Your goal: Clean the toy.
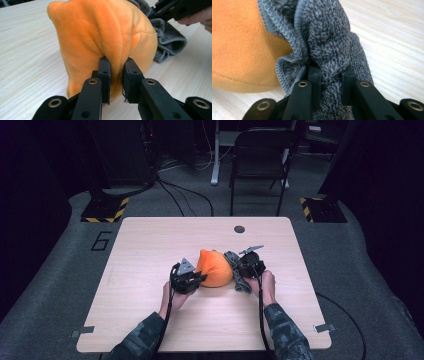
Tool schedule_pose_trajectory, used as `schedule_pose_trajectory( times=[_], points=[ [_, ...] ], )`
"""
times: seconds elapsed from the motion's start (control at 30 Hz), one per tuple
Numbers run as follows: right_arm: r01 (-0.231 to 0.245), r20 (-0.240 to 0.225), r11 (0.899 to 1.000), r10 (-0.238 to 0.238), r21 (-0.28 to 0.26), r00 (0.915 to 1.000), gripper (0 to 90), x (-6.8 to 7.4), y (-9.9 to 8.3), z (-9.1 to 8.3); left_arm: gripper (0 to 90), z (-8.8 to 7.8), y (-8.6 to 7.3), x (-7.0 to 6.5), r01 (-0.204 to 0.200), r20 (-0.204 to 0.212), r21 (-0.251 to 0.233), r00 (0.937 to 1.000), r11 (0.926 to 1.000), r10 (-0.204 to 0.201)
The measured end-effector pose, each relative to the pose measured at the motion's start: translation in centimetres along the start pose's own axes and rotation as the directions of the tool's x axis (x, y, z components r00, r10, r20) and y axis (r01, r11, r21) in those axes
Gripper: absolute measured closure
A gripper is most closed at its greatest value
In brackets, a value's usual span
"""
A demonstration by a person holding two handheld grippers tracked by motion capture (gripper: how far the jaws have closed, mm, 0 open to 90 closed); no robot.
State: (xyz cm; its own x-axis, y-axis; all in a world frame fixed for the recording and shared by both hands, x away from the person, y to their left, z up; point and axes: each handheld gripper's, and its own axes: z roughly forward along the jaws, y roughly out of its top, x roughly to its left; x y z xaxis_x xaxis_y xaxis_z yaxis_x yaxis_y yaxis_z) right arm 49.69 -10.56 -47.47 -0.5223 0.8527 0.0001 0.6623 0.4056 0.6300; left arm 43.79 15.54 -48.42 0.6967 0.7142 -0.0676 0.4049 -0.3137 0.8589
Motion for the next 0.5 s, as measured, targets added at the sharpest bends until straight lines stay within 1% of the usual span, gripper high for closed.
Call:
schedule_pose_trajectory(
  times=[0.03,0.1,0.13,0.17,0.2,0.23,0.27,0.3,0.33,0.4,0.43,0.5],
  points=[
    [0.007,0.0,1.0,-0.007,-0.012,1.0,75.6,0.0,0.4,-0.7,78.1,-0.1,0.0,0.1,-0.002,0.001,0.004,1.0,1.0,0.002],
    [-0.002,-0.01,0.999,0.002,-0.045,0.9999,75.6,0.1,0.8,-1.7,78.0,0.0,0.0,0.2,-0.001,0.0,0.001,1.0,1.0,0.001],
    [0.001,-0.014,0.998,-0.002,-0.068,0.9999,75.5,0.1,1.0,-2.3,78.0,0.0,0.0,0.1,0.0,0.001,0.001,1.0,1.0,0.0],
    [0.002,-0.016,0.997,-0.003,-0.079,0.9999,75.5,0.3,1.2,-2.8,78.0,0.0,0.0,0.1,-0.003,0.001,0.002,1.0,1.0,0.003],
    [0.002,-0.016,0.997,-0.003,-0.079,0.9999,75.5,0.3,1.2,-2.8,78.0,0.0,0.0,0.1,-0.003,0.001,0.002,1.0,1.0,0.003],
    [0.007,-0.038,0.993,-0.012,-0.12,0.9992,75.5,0.7,1.7,-3.9,78.0,0.0,0.0,0.1,-0.004,-0.003,0.0,1.0,1.0,0.004],
    [0.007,-0.038,0.993,-0.012,-0.12,0.9992,75.5,0.7,1.7,-3.9,78.0,0.0,0.0,0.1,-0.004,-0.003,0.0,1.0,1.0,0.004],
    [0.018,-0.043,0.989,-0.024,-0.145,0.9988,75.6,1.2,2.0,-4.7,78.0,0.0,0.0,0.1,-0.004,-0.002,0.0,1.0,1.0,0.004],
    [0.044,-0.068,0.984,-0.057,-0.173,0.9961,75.5,2.1,2.5,-5.5,78.0,0.0,0.0,0.1,-0.001,-0.002,-0.001,1.0,1.0,0.001],
    [0.072,-0.074,0.98,-0.087,-0.186,0.9934,75.5,3.3,2.8,-5.9,77.9,0.0,0.0,0.1,-0.005,-0.003,0.0,1.0,1.0,0.005],
    [0.072,-0.074,0.98,-0.087,-0.186,0.9934,75.5,3.3,2.8,-5.9,77.9,0.0,0.0,0.1,-0.005,-0.003,0.0,1.0,1.0,0.005],
    [0.089,-0.079,0.979,-0.105,-0.183,0.9914,75.4,4.3,2.9,-5.7,77.8,0.0,0.0,0.1,-0.001,-0.002,0.0,1.0,1.0,0.001]
  ],
)
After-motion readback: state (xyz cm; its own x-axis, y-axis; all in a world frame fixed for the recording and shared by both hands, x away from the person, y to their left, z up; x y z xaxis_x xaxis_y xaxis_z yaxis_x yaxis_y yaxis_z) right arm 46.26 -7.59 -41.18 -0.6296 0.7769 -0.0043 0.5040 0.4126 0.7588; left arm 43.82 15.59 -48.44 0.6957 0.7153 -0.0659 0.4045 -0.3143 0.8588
